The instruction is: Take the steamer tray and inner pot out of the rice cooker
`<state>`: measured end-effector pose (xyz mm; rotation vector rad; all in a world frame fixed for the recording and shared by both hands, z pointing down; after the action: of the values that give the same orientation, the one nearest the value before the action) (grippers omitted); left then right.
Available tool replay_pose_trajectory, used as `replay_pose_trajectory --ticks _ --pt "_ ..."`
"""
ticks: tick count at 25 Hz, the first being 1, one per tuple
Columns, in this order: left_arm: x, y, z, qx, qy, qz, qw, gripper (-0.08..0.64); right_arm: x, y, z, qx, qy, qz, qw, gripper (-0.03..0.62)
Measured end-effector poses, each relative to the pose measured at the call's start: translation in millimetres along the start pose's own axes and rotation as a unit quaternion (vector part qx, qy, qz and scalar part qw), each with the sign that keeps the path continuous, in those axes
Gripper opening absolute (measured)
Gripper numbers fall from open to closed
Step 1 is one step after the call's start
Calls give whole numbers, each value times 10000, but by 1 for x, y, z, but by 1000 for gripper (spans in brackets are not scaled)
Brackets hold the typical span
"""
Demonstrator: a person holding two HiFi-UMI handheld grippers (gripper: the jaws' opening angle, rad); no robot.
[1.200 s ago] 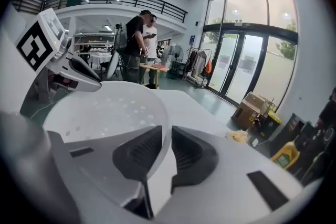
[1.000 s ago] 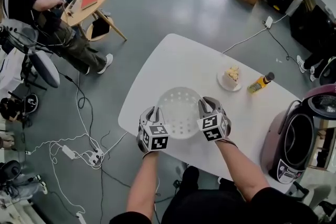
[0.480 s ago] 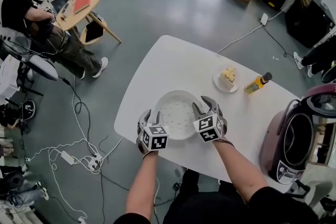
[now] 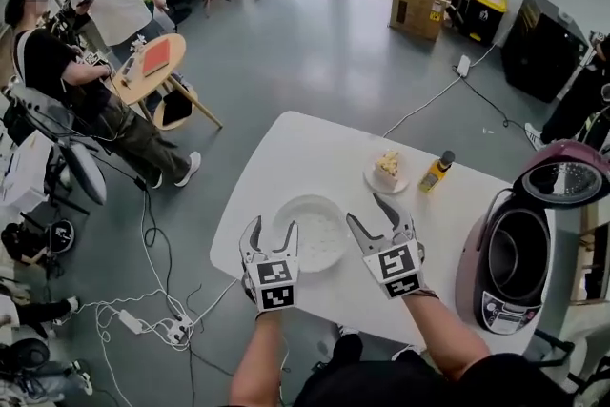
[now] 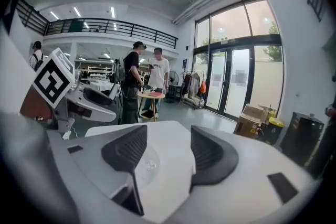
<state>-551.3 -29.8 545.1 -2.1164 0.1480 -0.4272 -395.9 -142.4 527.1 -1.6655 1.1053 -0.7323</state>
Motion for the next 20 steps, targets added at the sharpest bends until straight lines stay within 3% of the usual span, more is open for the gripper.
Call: replay_pose_trajectory --ticks 5,10,14,20 --pt "46 76 41 749 -122 -110 9971 290 31 39 84 373 -82 29 9993 259" --pt "117 131 64 1282 -746 -170 9888 291 74 61 165 660 -623 171 9957 268" --pt "200 164 65 1592 -1555 -328 9744 317 124 48 227 703 -1329 167 9885 276" --pt "290 184 76 1597 -2298 -545 9585 332 172 21 302 395 -1935 134 9802 279"
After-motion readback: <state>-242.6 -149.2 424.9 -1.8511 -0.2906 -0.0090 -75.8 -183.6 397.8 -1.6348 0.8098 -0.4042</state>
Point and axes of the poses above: the fingertips, and each gripper's own axes: z backward along the fingers, x to its right, y out of its top, the point moved 3 cm from there along z, backward along the fingers, and after that the axes turned 6 degrees about -z, right-handed, at the moved point
